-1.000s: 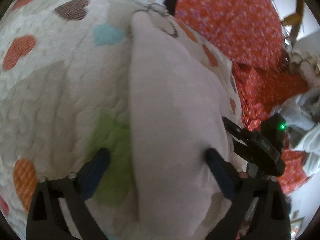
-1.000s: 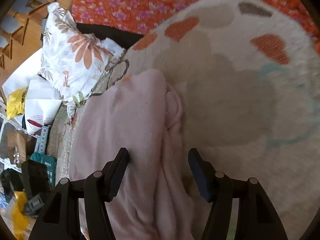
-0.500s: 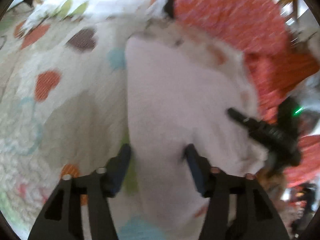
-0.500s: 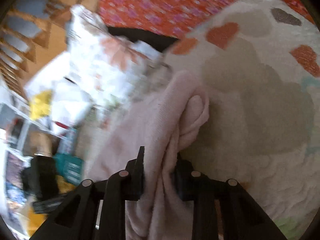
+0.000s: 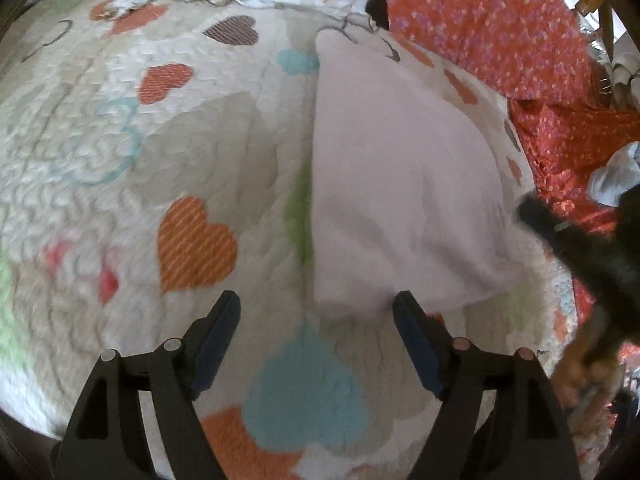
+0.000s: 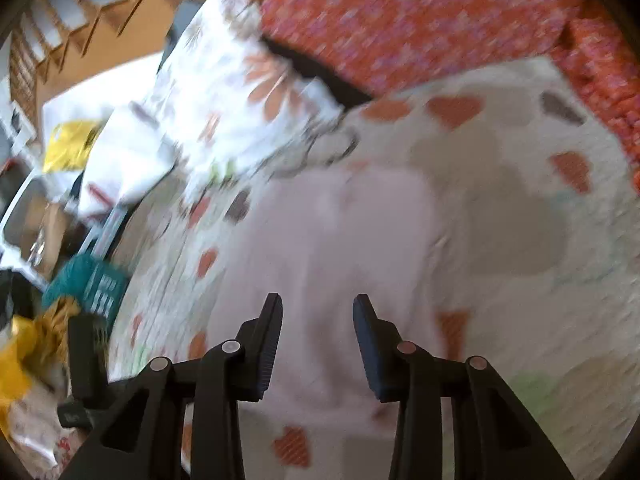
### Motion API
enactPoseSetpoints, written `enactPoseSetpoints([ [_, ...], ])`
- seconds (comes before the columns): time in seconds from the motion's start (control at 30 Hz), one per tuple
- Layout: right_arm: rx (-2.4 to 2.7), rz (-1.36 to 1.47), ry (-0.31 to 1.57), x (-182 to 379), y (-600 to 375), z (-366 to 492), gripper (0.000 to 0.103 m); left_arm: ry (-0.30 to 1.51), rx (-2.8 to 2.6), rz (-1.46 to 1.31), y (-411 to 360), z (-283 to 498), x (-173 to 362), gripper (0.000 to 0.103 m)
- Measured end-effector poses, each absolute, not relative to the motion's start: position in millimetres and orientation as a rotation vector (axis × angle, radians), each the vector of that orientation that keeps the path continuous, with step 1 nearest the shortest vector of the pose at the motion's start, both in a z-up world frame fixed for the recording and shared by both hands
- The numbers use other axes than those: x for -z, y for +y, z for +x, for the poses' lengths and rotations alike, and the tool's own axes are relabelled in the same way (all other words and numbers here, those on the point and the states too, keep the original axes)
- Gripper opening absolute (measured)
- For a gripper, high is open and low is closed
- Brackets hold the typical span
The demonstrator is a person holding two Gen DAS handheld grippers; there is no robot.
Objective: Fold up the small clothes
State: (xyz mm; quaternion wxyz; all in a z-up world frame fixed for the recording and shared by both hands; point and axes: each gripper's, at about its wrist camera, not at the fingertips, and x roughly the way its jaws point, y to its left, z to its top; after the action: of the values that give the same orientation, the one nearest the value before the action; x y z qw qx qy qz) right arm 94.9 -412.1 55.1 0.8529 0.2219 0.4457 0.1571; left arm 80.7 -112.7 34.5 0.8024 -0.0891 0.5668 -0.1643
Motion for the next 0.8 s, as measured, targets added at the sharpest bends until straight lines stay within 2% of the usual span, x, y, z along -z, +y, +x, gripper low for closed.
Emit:
enactPoseSetpoints([
  [0.07,-0.265,0.429,1.044,-22.7,-407.5,87.8,0.038,1.169,0.331,-0.178,-105.4,65.7,-44.7,0.078],
  [0.1,-0.238,0.417,1.077,-12.2,-409.4,83.6,0.024,1.132,0.311,-0.160,-100.1,55.5,-51.9,0.078],
  [0.13,-0.217,0.422,1.094,-1.1,-413.0,75.0,0.017,1.108,0.296,-0.147,-96.4,48.6,-56.4,0.078],
  [0.17,-0.216,0.438,1.075,-0.6,-415.6,68.4,0.014,1.082,0.280,-0.137,-93.3,42.2,-60.7,0.079],
  [0.23,-0.202,0.455,1.064,-4.0,-418.4,58.4,0.013,1.023,0.232,-0.115,-83.2,27.0,-71.0,0.079],
  [0.4,-0.139,0.452,0.987,-26.2,-423.3,24.9,0.024,0.850,0.097,-0.068,-69.9,-3.3,-99.6,0.081],
  [0.43,-0.131,0.457,0.969,-29.3,-425.7,18.8,0.026,0.799,0.067,-0.058,-68.0,-11.6,-108.3,0.084],
  [0.5,-0.107,0.457,0.927,-37.1,-429.0,-0.2,0.036,0.688,0.003,-0.037,-64.0,-30.5,-126.0,0.098],
  [0.57,-0.086,0.445,0.902,-42.8,-431.2,-13.9,0.041,0.576,-0.056,-0.023,-60.5,-48.7,-143.0,0.102],
  [0.63,-0.086,0.441,0.885,-46.7,-427.3,-24.3,0.042,0.465,-0.102,-0.003,-58.4,-68.1,-159.4,0.103],
  [0.7,-0.088,0.433,0.881,-49.8,-422.3,-32.0,0.049,0.370,-0.137,0.006,-55.5,-87.1,-173.7,0.103],
  [0.8,-0.099,0.418,0.880,-51.2,-413.3,-43.1,0.052,0.296,-0.133,-0.005,-52.4,-110.6,-189.5,0.103],
])
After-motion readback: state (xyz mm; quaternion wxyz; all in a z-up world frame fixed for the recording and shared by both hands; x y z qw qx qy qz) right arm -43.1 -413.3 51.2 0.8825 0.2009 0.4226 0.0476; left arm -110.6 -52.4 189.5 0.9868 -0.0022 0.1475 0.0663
